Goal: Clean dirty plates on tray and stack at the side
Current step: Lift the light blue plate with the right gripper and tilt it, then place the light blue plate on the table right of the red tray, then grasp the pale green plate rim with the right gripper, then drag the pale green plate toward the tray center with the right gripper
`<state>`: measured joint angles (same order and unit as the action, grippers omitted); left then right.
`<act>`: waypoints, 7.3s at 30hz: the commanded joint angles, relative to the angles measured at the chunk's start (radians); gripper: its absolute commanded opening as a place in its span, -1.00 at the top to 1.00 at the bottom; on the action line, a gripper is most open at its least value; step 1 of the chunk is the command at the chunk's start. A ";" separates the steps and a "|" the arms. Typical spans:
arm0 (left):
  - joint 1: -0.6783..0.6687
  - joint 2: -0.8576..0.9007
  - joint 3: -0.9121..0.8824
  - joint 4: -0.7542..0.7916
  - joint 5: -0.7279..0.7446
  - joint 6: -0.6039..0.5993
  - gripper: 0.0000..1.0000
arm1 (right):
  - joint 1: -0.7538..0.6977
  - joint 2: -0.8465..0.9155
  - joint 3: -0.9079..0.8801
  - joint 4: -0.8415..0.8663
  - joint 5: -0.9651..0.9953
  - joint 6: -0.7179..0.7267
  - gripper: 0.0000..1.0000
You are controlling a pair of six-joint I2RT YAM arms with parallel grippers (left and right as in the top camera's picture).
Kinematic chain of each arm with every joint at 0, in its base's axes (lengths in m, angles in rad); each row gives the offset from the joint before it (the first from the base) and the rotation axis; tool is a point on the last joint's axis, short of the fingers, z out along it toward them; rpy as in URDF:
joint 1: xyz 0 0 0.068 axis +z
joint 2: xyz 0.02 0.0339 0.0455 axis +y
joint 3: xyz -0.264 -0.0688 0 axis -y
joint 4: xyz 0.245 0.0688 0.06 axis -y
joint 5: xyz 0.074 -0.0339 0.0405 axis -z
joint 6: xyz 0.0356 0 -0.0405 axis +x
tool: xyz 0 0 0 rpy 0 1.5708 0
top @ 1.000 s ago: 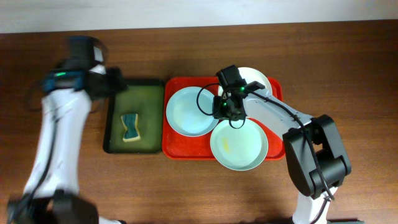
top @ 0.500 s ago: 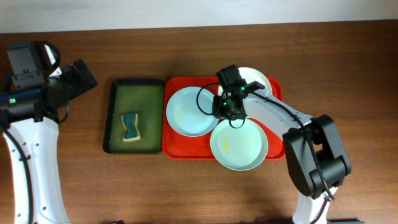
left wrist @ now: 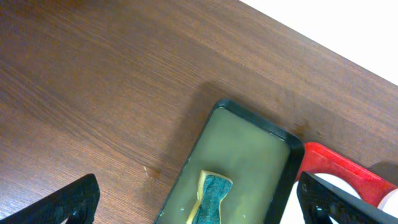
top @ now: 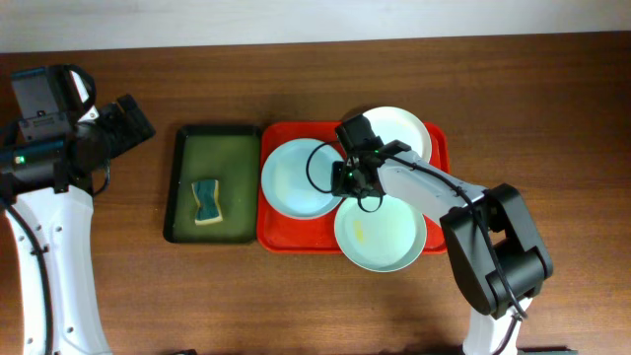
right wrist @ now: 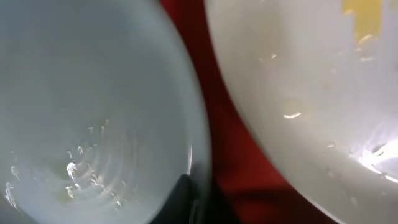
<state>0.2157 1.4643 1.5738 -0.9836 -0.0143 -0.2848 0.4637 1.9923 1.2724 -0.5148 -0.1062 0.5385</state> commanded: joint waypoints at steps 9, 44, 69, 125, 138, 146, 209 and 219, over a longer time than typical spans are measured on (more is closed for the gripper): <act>0.005 0.002 0.002 0.002 0.008 -0.006 -0.99 | -0.006 -0.101 0.279 -0.344 -0.025 -0.006 0.92; 0.005 0.002 0.002 0.002 0.008 -0.006 -0.99 | 0.520 0.003 0.407 0.807 1.249 -1.038 0.92; 0.005 0.002 0.002 0.002 0.008 -0.006 -0.99 | 0.497 0.004 0.407 0.699 1.243 -0.810 0.92; 0.005 0.002 0.002 0.001 0.008 -0.006 -0.99 | -0.953 -0.074 0.236 -0.636 0.122 -0.119 0.17; 0.005 0.002 0.002 0.001 0.008 -0.006 -0.99 | -0.953 -0.074 0.223 -0.695 0.119 -0.150 -0.33; 0.005 0.002 0.002 0.001 0.008 -0.006 -0.99 | -0.904 -0.074 0.196 -0.855 -0.101 -0.297 -0.34; 0.005 0.002 0.002 0.001 0.008 -0.006 -0.99 | -0.280 -0.382 -0.331 -0.381 0.077 -0.137 0.67; 0.005 0.002 0.002 0.002 0.008 -0.006 -0.99 | -0.280 -0.382 -0.332 -0.383 0.062 -0.137 0.92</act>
<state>0.2157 1.4643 1.5738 -0.9836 -0.0105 -0.2848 0.1749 1.6184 0.9512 -0.8993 -0.0448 0.3927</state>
